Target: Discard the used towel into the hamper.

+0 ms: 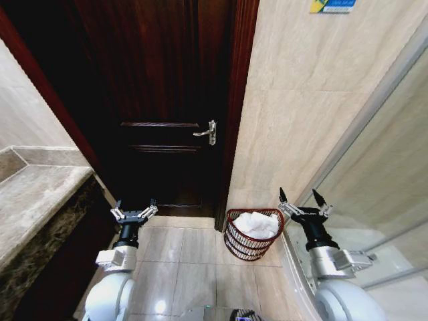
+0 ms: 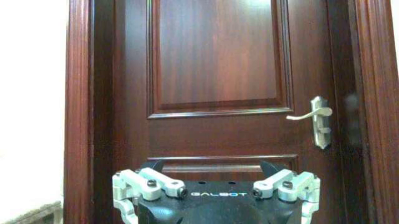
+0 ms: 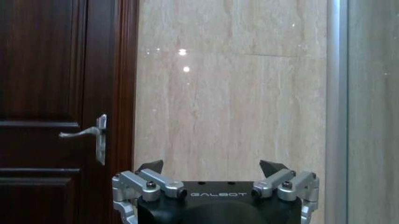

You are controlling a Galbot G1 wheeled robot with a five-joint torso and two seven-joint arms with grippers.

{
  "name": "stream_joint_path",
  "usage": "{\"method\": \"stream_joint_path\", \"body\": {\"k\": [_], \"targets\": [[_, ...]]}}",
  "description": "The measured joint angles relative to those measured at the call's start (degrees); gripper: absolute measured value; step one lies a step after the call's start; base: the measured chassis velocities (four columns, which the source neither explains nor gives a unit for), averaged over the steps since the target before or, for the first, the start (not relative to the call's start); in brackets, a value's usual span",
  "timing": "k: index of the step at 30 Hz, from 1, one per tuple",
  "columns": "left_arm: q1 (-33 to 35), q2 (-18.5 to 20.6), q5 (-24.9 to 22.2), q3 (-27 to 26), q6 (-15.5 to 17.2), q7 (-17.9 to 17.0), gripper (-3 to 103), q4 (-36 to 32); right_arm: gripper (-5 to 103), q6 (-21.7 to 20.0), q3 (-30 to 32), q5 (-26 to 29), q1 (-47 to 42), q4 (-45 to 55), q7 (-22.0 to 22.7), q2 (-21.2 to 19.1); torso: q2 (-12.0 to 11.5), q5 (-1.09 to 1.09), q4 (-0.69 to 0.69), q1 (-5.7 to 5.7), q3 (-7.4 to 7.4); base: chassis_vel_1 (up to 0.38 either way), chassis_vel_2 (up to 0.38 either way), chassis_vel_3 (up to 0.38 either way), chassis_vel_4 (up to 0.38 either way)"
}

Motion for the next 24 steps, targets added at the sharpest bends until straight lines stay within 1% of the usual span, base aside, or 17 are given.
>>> {"method": "stream_joint_path", "body": {"k": [3, 6, 7, 8, 11, 14, 15, 17, 18, 20, 21, 22, 24], "targets": [[0.2, -0.4, 0.3, 0.3, -0.1, 0.0, 100, 0.4, 100, -0.2, 0.2, 0.7, 0.1, 0.0, 0.1, -0.2, 0.5, 0.00, 0.00, 0.22, 0.29, 0.000, 0.000, 0.000, 0.000], [-0.1, -1.0, 1.2, 0.3, -0.1, -0.1, 100, 1.5, 100, -0.6, 1.0, 3.0, 0.4, -0.3, 1.0, -1.1, 1.7, 0.00, 0.00, 0.75, 0.96, 0.000, 0.000, 0.000, 0.000], [-0.1, -1.0, 1.2, 0.3, -0.1, -0.1, 100, 1.5, 100, -0.6, 1.0, 3.0, 0.4, -0.3, 1.0, -1.1, 1.7, 0.00, 0.00, 0.75, 0.96, 0.000, 0.000, 0.000, 0.000], [-0.2, -1.1, 1.8, 0.3, -0.1, -0.3, 100, 1.7, 100, -0.7, 1.0, 3.3, 0.3, -0.4, 2.5, -1.4, 2.1, 0.00, 0.00, 0.94, 1.15, 0.000, 0.000, 0.000, 0.000], [0.2, -1.8, 2.5, 0.4, 0.0, -0.9, 100, 1.3, 100, -1.7, 0.7, 3.2, -0.8, -0.2, 4.5, -1.1, 3.0, 0.00, 0.00, 1.39, 1.65, 0.000, 0.000, 0.000, 0.000], [0.5, -2.3, 2.9, 0.6, -0.2, -1.4, 100, 0.6, 100, -2.0, 0.4, 2.8, -1.0, -0.3, 4.7, -0.5, 3.8, 0.00, -0.01, 1.71, 2.10, 0.000, 0.000, 0.000, 0.000], [0.8, -2.6, 3.1, 0.9, -0.2, -1.5, 100, 0.0, 100, -1.9, 0.1, 2.3, -0.9, -0.5, 4.7, -0.1, 4.3, -0.01, 0.00, 1.91, 2.38, 0.000, 0.000, 0.000, 0.000], [0.9, -2.6, 3.1, 1.1, -0.2, -1.5, 100, -0.2, 100, -1.8, 0.0, 2.2, -0.9, -0.6, 4.6, 0.1, 4.4, 0.00, 0.00, 1.97, 2.46, 0.000, 0.000, 0.000, 0.000], [1.4, -2.3, 3.5, 2.2, 0.0, -1.7, 100, -1.2, 100, -1.6, -0.3, 1.3, -0.8, -0.5, 3.6, 0.8, 5.2, 0.00, 0.00, 2.31, 2.89, 0.000, 0.000, 0.000, 0.000], [1.4, -1.9, 3.7, 3.0, 0.4, -1.7, 100, -2.1, 100, -2.0, -0.2, 1.2, -0.9, -0.2, 2.2, 1.0, 5.7, -0.01, 0.00, 2.56, 3.13, 0.000, 0.000, 0.000, 0.000], [1.4, -1.9, 3.7, 3.0, 0.4, -1.7, 100, -2.1, 100, -2.0, -0.2, 1.2, -0.9, -0.2, 2.2, 1.0, 5.7, -0.01, 0.00, 2.56, 3.13, 0.000, 0.000, 0.000, 0.000], [1.2, -1.5, 3.7, 3.6, 0.9, -1.7, 100, -2.4, 100, -3.0, -0.2, 1.0, -1.0, -0.1, 0.5, 1.0, 6.3, 0.00, 0.00, 2.84, 3.44, 0.000, 0.000, 0.000, 0.000], [1.0, -1.1, 3.7, 3.9, 1.1, -1.7, 100, -2.3, 100, -3.5, -0.5, 0.6, -0.9, -0.1, 0.1, 0.8, 6.7, 0.00, -0.01, 3.01, 3.66, 0.000, 0.000, 0.000, 0.000]]}}
